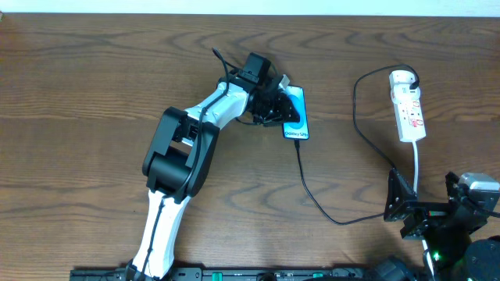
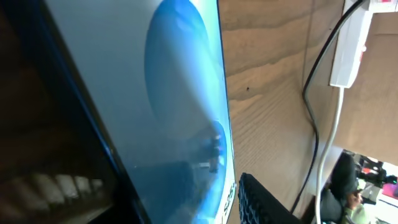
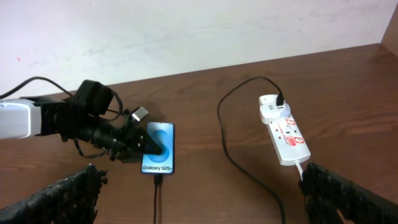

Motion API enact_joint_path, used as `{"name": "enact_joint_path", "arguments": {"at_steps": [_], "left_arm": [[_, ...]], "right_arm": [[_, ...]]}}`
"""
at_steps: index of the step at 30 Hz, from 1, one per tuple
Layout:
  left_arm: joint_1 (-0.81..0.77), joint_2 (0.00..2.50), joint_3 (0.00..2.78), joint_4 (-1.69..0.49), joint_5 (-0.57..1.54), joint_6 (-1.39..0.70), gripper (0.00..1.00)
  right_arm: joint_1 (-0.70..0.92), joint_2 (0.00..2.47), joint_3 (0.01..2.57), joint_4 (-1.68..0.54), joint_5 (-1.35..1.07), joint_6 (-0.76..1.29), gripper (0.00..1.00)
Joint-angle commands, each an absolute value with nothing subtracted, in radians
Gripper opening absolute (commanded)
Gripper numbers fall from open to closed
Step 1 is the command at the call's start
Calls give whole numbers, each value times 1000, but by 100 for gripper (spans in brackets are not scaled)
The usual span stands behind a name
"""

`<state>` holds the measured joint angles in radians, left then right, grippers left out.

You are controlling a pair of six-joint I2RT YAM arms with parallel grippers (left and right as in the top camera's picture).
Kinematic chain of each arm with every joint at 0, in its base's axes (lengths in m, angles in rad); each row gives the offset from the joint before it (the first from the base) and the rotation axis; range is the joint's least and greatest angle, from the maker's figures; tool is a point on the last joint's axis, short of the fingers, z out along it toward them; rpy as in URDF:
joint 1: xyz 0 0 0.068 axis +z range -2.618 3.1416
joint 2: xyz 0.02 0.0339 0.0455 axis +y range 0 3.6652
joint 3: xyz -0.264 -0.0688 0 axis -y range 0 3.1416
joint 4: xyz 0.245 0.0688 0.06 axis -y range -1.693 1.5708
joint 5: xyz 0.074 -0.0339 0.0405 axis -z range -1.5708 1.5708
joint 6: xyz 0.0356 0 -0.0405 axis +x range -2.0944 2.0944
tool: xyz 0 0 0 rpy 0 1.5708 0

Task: Plug charger to phone and switch on socket
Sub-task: 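Lay the phone flat on the table and open the left gripper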

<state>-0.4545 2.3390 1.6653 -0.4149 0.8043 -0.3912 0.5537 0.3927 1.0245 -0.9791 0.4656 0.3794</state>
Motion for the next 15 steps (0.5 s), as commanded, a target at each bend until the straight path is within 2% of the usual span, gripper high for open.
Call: {"name": "enact_joint_path", "arguments": {"at_steps": [1, 8, 15], "left_arm": [[-446, 2391, 1640, -438, 616, -310, 42], [-460, 2391, 1640, -448, 604, -213, 43], [-469, 2391, 1640, -472, 454, -214, 44]], "right_arm": [[550, 400, 1018, -979, 480, 389, 99], [550, 400, 1018, -979, 481, 389, 99], [550, 400, 1018, -980, 481, 389, 99]]}}
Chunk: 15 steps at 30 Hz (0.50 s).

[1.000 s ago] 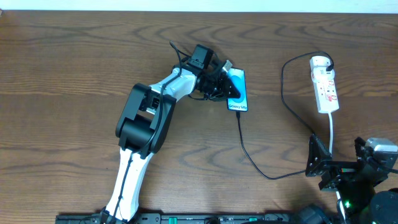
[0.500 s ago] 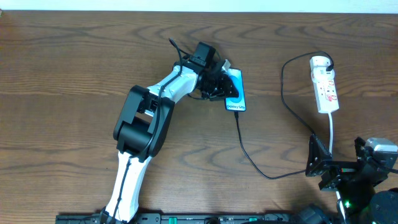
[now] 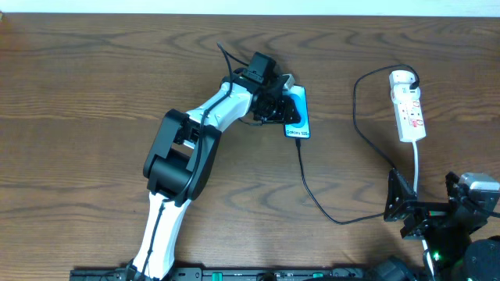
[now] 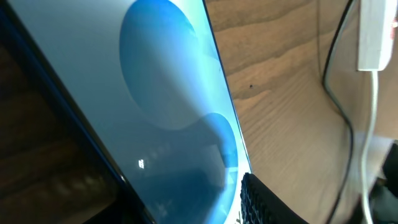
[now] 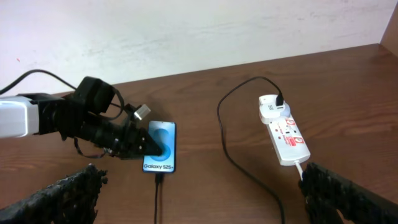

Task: Plug charger to phone and switch on socket
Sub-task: 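Lay the phone flat on the table and open the left gripper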

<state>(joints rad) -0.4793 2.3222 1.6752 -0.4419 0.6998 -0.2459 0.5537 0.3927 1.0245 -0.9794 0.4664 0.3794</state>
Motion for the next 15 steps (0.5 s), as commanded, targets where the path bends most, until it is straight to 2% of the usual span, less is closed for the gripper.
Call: {"name": "enact_joint_path", "arguments": {"at_steps": [1, 13, 15], "left_arm": [[-469, 2391, 1640, -473, 452, -214, 44], [-469, 2391, 1640, -474, 450, -214, 44], [-466, 2389, 1640, -490, 378, -214, 44]], "right_arm": [[550, 400, 1017, -980, 481, 389, 99], [550, 401, 952, -918, 480, 397, 99], [550, 403, 943, -909, 480, 397, 99]]}}
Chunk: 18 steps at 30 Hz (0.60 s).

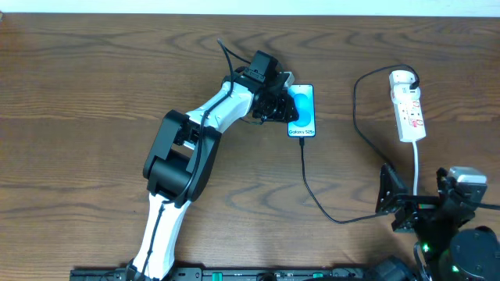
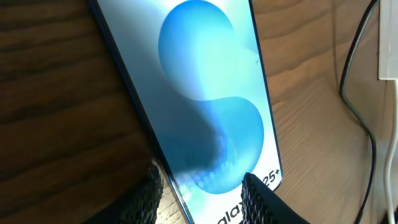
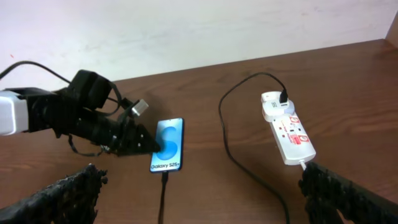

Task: Plug charger to phone and switch on socket

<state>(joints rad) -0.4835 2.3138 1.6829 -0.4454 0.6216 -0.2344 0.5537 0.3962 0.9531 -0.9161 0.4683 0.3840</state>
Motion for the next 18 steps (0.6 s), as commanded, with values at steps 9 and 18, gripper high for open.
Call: {"name": "enact_joint_path", "arguments": {"at_steps": [9, 18], "left_arm": [[-349, 1930, 1693, -880, -125, -157, 63], [-332, 1384, 1599, -1040, -125, -250, 64]], "right_arm": [[550, 432, 814, -761, 481, 434, 99], [480, 736, 691, -609, 480, 590, 99]]}}
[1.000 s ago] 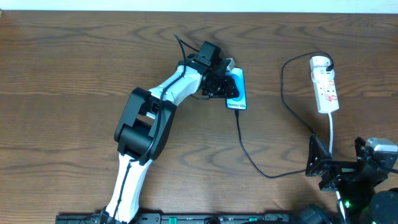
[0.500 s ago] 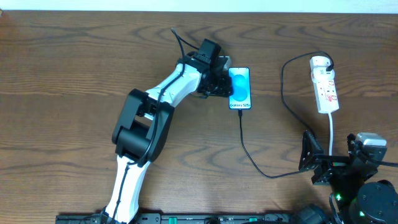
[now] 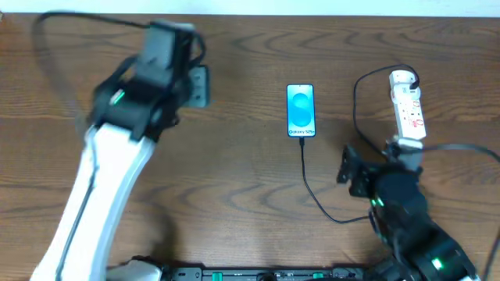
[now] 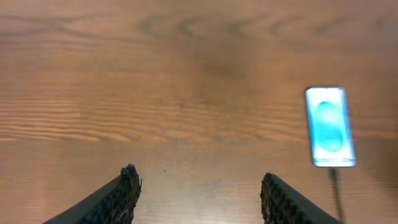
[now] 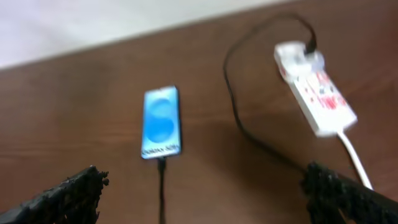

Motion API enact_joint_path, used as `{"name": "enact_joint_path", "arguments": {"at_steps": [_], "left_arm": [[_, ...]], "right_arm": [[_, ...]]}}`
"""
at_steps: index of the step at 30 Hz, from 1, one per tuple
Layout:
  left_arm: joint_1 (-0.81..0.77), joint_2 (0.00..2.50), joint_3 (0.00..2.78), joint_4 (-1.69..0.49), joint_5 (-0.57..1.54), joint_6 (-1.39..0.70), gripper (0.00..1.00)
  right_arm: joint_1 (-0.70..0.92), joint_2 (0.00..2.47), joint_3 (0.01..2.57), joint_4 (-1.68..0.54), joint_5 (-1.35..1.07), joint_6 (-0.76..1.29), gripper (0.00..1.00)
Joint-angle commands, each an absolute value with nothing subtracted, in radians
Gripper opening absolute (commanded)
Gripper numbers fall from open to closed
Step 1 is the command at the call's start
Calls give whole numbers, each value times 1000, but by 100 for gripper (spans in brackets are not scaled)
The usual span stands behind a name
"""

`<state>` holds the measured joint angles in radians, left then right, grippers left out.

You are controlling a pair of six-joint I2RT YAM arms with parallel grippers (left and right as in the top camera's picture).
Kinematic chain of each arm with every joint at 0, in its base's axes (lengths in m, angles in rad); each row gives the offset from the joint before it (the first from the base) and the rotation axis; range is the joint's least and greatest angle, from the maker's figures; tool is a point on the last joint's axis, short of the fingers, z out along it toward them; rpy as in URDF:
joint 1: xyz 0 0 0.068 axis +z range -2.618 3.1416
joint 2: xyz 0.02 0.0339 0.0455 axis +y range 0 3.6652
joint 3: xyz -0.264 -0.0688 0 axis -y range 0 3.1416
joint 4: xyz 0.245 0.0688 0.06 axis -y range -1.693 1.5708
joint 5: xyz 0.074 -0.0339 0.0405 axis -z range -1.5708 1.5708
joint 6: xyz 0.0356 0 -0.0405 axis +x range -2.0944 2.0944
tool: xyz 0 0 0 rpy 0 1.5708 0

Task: Plug charger to phone and switch on socket

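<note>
The phone lies flat and straight on the table with its blue screen lit, also seen in the left wrist view and the right wrist view. The black charger cable meets its near end and loops round to the white socket strip, where a black plug sits in the far end. My left gripper is raised far left of the phone, open and empty. My right gripper hovers over the cable's bend, open and empty, below the strip.
Bare wood table all round. The strip's white lead runs back toward my right arm. The pale wall edge lies along the table's far side.
My left gripper has left the phone's left edge and now sits raised far to the left, open wide. My right arm has come forward over the cable toward the strip. The phone has not moved.
My left gripper was down at the slightly tilted phone, cable in its near end, my right arm at the near edge. Over the following moments the phone shifted right and lay straight. Now my left gripper is away and my right arm is forward.
</note>
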<state>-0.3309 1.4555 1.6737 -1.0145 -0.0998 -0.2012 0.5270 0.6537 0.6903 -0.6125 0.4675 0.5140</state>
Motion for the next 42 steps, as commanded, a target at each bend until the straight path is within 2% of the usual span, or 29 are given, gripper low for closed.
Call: {"name": "enact_joint_path", "arguments": {"at_steps": [1, 3, 4, 5, 6, 7, 8, 9, 10, 11, 16, 18, 24, 28, 32, 42], "left_arm": [[-332, 1312, 1526, -1033, -125, -261, 64], [-332, 1163, 1330, -971, -183, -262, 64], [-332, 1072, 1211, -916, -234, -266, 66], [-330, 995, 1110, -858, -273, -266, 73], [-330, 946, 1042, -818, -305, -267, 84], [-331, 905, 993, -804, -343, -266, 94], [-331, 901, 989, -807, -346, -266, 94], [-331, 902, 989, -809, -345, -267, 94], [-331, 902, 989, -809, -345, -267, 95], [-331, 904, 989, -809, -345, -266, 94], [-331, 899, 989, -810, -345, -266, 95], [-330, 899, 989, -810, -345, -266, 95], [-321, 787, 989, -810, -345, -266, 95], [-179, 609, 989, -810, -345, -266, 95], [-113, 507, 989, -810, -345, -266, 95], [-108, 487, 989, -860, -345, -266, 95]], "right_arm": [[435, 795, 703, -613, 467, 598, 99], [311, 908, 753, -640, 408, 598, 99], [157, 1025, 842, -711, 300, 598, 99], [99, 1069, 879, -740, 266, 598, 99], [-15, 1161, 955, -796, 205, 598, 99], [-131, 1267, 1039, -852, 144, 598, 95], [-200, 1348, 1097, -872, 109, 588, 79], [-263, 1453, 1170, -871, 71, 571, 36], [-297, 1549, 1245, -871, 68, 571, 7], [-314, 1626, 1314, -871, 68, 570, 5], [-337, 2008, 1769, -1010, 64, 545, 1], [-340, 2096, 1858, -1066, 64, 533, 1], [-340, 2205, 1870, -1015, -2, 534, 1], [-340, 2239, 1870, -959, -30, 539, 1], [-339, 2267, 1869, -940, -37, 538, 1], [-276, 2354, 1860, -944, -142, 543, 1]]}}
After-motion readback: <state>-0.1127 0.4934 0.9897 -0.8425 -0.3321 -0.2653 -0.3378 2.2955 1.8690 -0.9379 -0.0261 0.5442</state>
